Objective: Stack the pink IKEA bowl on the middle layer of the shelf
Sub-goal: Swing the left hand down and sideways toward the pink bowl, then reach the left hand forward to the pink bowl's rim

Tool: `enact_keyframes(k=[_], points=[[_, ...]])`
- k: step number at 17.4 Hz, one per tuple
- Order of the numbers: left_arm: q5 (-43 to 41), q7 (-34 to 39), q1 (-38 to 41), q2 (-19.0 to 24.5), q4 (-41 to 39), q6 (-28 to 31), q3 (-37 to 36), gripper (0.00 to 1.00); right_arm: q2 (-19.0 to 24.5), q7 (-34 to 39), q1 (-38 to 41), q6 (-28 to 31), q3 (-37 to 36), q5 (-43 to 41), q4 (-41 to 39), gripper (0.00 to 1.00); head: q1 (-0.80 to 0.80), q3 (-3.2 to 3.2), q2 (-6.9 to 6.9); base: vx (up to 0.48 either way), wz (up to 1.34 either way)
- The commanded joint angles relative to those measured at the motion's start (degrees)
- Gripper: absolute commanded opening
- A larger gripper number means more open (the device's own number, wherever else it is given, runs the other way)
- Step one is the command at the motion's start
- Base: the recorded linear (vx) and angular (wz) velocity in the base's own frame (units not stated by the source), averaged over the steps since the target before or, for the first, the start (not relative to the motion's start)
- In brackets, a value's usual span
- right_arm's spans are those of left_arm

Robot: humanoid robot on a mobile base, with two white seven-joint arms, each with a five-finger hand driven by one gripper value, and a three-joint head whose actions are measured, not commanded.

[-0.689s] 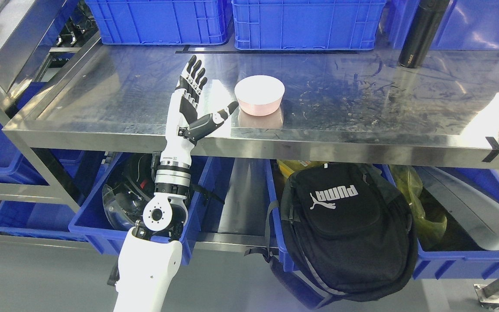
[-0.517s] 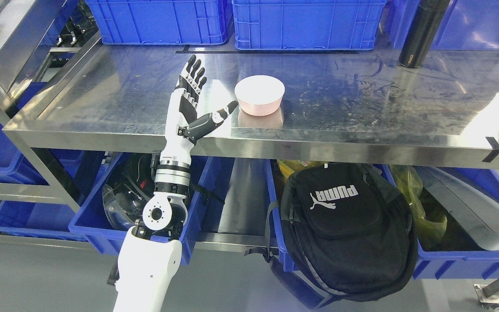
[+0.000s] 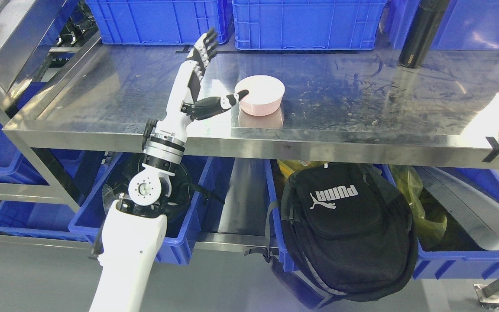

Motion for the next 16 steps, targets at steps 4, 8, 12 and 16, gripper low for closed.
enact_keyframes(k=[4, 8, 12, 16], points=[[-31.99, -12.25, -11.94, 13.66, -0.19, -0.48, 0.01, 0.99, -1.0, 0.05, 1.32, 0.04, 0.0, 0.0, -1.0, 1.0, 0.0, 0.0, 0.0, 0.0, 0.0], [-37.22, -24.64, -15.82, 15.08, -0.28, -1.53, -1.3, 0.99, -1.0, 0.05, 1.32, 0.04, 0.0, 0.0, -1.0, 1.0, 0.0, 0.0, -0.01, 0.0, 0.0], [-38.44, -29.42, -15.91, 14.73, -0.28, -2.59, -3.15, 0.99, -1.0, 0.05, 1.32, 0.04, 0.0, 0.0, -1.0, 1.0, 0.0, 0.0, -0.01, 0.0, 0.0], [-39.06, -30.83, -16.17, 10.87, -0.28, -2.68, -3.06, 0.99, -1.0, 0.05, 1.32, 0.04, 0.0, 0.0, -1.0, 1.0, 0.0, 0.0, -0.01, 0.0, 0.0]])
